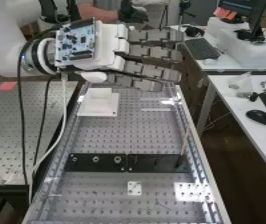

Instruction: Grab the chopstick and place it in the clear container

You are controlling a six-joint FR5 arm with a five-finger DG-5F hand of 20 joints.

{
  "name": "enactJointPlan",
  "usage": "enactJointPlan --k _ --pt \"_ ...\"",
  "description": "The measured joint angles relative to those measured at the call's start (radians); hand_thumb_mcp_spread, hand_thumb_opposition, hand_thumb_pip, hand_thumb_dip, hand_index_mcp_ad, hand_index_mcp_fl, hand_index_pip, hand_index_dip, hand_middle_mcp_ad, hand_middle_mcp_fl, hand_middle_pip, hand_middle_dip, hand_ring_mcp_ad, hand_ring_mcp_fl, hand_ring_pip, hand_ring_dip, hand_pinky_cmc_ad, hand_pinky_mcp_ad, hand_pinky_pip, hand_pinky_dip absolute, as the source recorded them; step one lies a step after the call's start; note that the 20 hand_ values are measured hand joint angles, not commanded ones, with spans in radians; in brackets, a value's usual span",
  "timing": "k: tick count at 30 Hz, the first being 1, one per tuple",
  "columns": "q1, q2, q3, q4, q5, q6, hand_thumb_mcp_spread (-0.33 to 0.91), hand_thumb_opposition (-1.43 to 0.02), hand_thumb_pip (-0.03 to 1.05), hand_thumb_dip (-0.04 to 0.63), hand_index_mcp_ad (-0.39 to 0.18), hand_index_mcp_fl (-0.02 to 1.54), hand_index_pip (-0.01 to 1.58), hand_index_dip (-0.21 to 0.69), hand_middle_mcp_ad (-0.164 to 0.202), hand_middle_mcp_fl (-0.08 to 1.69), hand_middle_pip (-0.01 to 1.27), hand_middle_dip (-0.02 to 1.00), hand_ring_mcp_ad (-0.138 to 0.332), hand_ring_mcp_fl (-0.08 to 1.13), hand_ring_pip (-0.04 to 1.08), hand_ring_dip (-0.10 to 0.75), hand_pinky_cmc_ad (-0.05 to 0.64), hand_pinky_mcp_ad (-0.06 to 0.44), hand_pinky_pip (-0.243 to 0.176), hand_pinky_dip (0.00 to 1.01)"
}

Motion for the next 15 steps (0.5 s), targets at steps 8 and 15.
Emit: enactJointPlan --k 8,15 --pt "-0.019 -0.110 0.025 0.065 0.068 0.160 0.28 -0.76 0.83 0.297 -0.010 0.24 0.62 0.171 0.094 0.34 0.14 0.47 0.215 0.01 0.08 0.113 0.297 0.248 -0.154 0.45" --pt "-0.024 -0.181 0.061 0.076 0.104 0.230 0.28 -0.79 0.85 0.339 -0.037 0.39 0.85 0.058 0.091 0.46 0.16 0.47 0.215 0.05 0.08 0.134 0.297 0.244 -0.154 0.46"
